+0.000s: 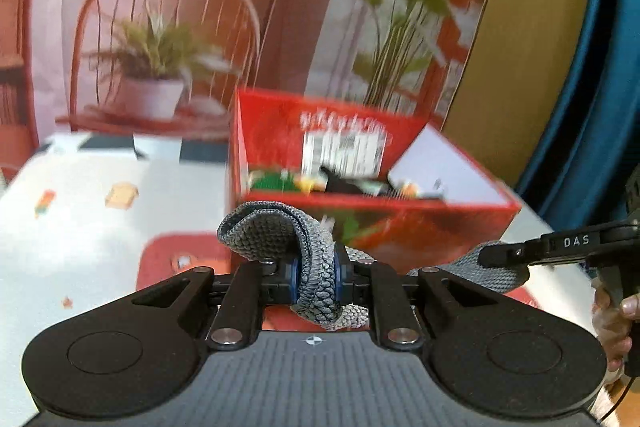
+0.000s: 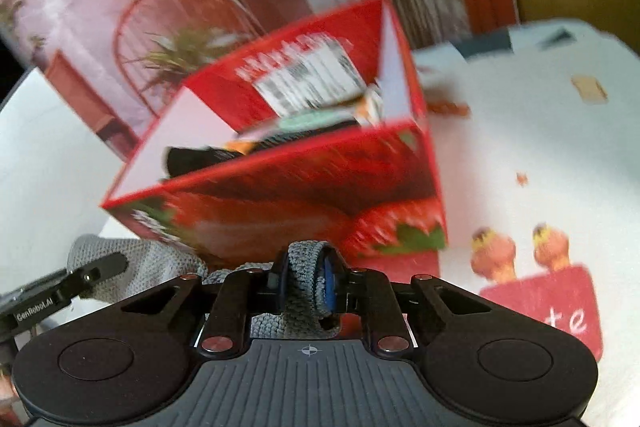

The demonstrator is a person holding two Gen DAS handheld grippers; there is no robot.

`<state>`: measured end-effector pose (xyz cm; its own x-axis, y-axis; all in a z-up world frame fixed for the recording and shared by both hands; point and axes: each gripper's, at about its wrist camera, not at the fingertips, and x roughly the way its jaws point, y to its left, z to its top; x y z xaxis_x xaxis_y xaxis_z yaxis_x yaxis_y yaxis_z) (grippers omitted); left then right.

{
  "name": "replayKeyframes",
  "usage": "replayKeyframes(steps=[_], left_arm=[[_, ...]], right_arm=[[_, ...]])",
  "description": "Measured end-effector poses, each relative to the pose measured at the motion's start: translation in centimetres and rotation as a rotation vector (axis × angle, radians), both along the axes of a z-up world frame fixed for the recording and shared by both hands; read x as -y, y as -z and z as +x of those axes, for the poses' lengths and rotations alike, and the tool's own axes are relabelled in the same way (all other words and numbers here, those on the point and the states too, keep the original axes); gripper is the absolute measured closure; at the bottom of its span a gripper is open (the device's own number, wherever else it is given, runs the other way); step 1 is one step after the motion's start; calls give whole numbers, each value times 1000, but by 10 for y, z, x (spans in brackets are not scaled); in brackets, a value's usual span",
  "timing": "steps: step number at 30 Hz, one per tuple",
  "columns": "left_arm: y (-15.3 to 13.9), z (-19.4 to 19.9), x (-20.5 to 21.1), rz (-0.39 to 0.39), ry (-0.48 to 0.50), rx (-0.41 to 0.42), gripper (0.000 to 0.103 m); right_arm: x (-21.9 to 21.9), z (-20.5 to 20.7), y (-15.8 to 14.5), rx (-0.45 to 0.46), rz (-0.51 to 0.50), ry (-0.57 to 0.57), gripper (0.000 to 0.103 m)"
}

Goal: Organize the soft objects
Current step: 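Carry the grey cloth with both tools over the red box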

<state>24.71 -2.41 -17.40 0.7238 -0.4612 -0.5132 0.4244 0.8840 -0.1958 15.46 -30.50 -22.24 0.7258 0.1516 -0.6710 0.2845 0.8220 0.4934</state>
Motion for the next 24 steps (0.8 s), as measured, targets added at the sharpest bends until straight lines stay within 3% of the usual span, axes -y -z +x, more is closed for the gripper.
replayKeyframes(steps=[11, 24], left_arm=[[-50, -16, 7, -40, -2, 147, 86], [-77, 32, 48, 1, -18, 231, 86]], right_arm=[[7, 2, -73, 144, -70, -37, 87], [28, 55, -97, 200, -189, -25, 87]])
